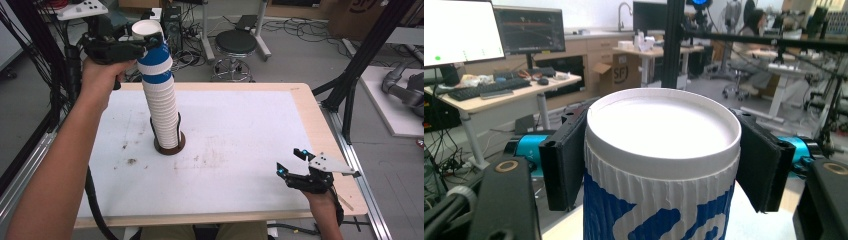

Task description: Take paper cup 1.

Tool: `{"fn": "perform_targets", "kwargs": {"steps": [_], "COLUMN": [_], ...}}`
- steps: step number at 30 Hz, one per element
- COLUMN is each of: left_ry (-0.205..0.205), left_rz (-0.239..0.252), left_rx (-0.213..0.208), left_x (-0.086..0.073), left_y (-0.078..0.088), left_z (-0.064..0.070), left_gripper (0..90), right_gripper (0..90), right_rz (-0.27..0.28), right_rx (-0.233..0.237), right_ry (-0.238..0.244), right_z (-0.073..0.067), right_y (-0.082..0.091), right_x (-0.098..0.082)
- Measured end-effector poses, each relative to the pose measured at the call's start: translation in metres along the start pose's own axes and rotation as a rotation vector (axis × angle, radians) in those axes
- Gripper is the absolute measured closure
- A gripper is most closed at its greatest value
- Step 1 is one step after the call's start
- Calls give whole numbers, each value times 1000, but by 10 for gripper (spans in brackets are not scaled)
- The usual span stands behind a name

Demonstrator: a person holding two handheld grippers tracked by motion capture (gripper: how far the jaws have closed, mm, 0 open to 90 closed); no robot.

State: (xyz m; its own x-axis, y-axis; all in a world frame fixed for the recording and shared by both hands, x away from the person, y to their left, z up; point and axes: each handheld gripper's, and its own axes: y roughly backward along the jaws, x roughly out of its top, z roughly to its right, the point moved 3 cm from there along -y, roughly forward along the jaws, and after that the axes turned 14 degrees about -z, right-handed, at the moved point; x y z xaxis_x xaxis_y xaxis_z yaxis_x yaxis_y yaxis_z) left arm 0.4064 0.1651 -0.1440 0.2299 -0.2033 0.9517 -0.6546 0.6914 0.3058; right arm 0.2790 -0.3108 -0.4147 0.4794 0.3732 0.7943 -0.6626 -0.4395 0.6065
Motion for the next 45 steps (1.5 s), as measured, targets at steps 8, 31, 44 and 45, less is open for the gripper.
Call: {"fn": "perform_targets", "kwargs": {"steps": [8, 31, 44, 45], "left_ry": [18, -41, -48, -48], "left_rz": [80, 132, 64, 64], "left_rx": [7, 41, 2, 2], "left_x": [14, -13, -88, -88], "left_y": [20, 91, 102, 102], "left_z": [1, 14, 22, 22], "left_gripper": [301, 303, 302, 302], "right_gripper": [208, 208, 209, 209], "right_rz": [5, 1, -10, -10], "right_rx": [-3, 1, 10, 10], "right_ry": [-2, 2, 22, 22], "right_z": [1, -3, -9, -9], "right_y": [2, 1, -4, -4], "right_x": [0, 1, 2, 2]}}
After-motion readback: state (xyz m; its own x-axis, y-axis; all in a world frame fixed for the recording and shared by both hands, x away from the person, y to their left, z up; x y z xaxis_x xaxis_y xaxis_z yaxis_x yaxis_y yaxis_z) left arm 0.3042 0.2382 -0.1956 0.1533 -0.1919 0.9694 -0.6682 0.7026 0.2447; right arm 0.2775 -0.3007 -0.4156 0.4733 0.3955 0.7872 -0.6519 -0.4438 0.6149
